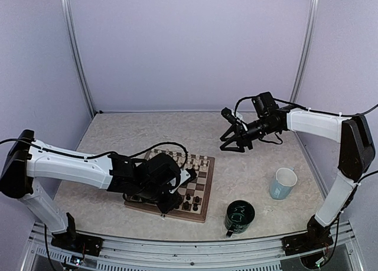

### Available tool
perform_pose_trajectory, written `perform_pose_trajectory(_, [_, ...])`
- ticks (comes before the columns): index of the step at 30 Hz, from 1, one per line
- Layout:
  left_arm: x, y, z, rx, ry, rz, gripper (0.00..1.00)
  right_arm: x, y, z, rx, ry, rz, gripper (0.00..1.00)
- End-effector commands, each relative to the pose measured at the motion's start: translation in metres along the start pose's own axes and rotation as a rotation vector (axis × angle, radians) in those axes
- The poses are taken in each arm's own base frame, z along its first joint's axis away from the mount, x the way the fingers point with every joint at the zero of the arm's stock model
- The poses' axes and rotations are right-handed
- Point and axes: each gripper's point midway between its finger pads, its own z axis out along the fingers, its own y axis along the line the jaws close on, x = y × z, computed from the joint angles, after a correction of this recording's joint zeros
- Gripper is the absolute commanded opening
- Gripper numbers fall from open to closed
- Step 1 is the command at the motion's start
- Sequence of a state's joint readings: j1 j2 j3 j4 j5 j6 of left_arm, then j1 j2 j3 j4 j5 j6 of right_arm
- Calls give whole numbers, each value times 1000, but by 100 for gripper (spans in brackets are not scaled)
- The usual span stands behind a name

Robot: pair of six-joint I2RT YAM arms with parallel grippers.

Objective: Set up the chess pieces on the board
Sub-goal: Place the bishop on c8.

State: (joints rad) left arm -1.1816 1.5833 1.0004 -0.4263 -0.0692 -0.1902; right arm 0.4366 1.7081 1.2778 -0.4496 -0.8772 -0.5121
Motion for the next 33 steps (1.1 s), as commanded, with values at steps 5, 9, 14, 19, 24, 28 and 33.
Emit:
perform_pose_trajectory(5, [-22, 1, 5, -15, -57, 13, 6, 3, 5, 6, -34, -11, -2, 56])
perform_pose_trajectory(9, [-21, 4, 7, -28, -50, 13, 7, 3, 6, 6, -38, -12, 0, 56])
perform_pose_trajectory(14, [-20, 10, 9, -48, -41, 10, 9, 4, 6, 6, -43, -11, 2, 56])
perform_pose_trajectory(19, [-22, 12, 9, -52, -45, 7, 9, 4, 6, 7, -44, -11, 2, 56])
perform_pose_trajectory(24, [-21, 15, 11, -57, -41, 6, 9, 4, 7, 7, -47, -12, 4, 56])
perform_pose_trajectory(28, [-18, 15, 14, -55, -29, 7, 9, 4, 6, 7, -47, -12, 6, 56])
perform_pose_trajectory(33, [-15, 15, 17, -56, -19, 7, 10, 5, 7, 7, -52, -11, 10, 56])
